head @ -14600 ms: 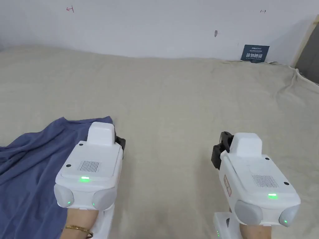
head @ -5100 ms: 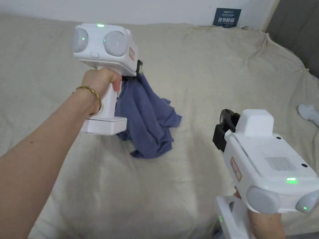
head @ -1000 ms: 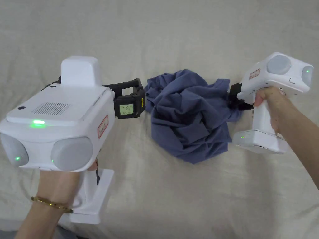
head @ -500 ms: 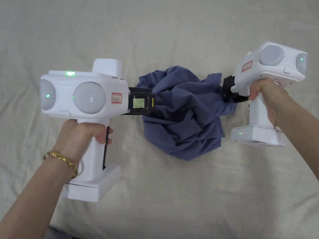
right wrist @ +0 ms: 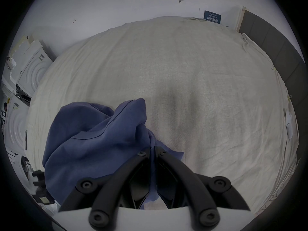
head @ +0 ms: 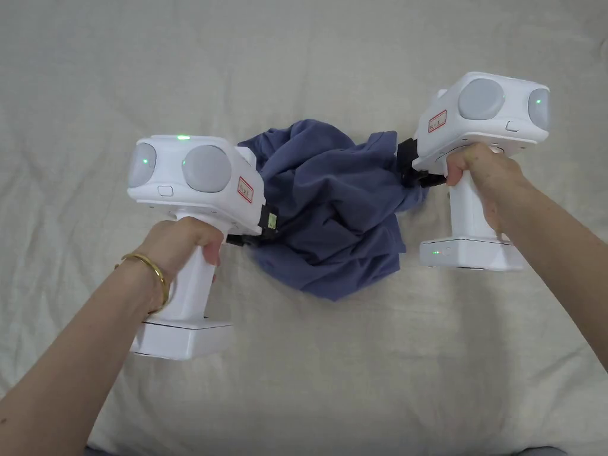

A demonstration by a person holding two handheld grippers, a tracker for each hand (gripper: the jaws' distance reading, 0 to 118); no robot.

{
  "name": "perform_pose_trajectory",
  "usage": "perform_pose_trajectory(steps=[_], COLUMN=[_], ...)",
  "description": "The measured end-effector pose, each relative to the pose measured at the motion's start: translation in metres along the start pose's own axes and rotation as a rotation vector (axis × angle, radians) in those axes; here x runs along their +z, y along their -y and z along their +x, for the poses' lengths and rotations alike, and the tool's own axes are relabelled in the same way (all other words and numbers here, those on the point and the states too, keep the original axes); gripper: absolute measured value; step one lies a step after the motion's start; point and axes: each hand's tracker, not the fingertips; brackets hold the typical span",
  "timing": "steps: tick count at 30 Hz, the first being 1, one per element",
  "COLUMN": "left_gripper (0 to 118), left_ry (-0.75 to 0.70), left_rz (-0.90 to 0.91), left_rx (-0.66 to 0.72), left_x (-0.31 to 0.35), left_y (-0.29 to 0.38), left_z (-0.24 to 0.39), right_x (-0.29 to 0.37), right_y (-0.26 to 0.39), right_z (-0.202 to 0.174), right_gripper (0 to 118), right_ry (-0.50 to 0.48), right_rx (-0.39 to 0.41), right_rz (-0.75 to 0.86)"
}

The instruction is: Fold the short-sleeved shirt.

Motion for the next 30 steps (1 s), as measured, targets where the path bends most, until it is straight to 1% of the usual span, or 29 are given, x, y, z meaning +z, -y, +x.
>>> perform_pose_trajectory(steps=[1,3,8,13,16,20,25,28,30], left_gripper=[1,0,0,0,0,0,0,0,0], left_ry=[-0.015,-0.035,-0.008,-0.012,-0.015,-0.064,-0.110,-0.075,-0.080], left_rz=[0.003,0.000,0.025,0.152,0.245,0.339,0.468,0.535,0.584], left_rx=[-0.006,-0.056,0.013,0.082,0.148,0.141,0.143,0.161,0.141], left_x=[-0.001,-0.002,0.013,0.054,0.088,0.134,0.197,0.237,0.262], left_y=[0.001,0.004,0.004,-0.001,-0.011,-0.022,-0.026,-0.023,-0.020], left_z=[0.003,0.008,-0.002,-0.016,-0.028,-0.035,-0.044,-0.047,-0.042], right_x=[0.001,0.004,0.017,0.048,0.079,0.132,0.208,0.252,0.280], right_y=[0.000,0.001,0.004,0.001,-0.003,-0.008,-0.006,0.003,0.011], right_z=[0.000,0.000,0.001,0.008,0.010,0.014,0.019,0.021,0.019], right_gripper=[4,4,4,4,4,4,4,4,4], right_ry=[0.001,0.002,0.002,-0.035,-0.068,-0.110,-0.142,-0.198,-0.236], right_rx=[0.000,0.002,0.006,-0.030,-0.047,-0.057,-0.019,0.007,0.022], right_rz=[0.001,0.006,0.037,0.086,0.149,0.259,0.392,0.445,0.488])
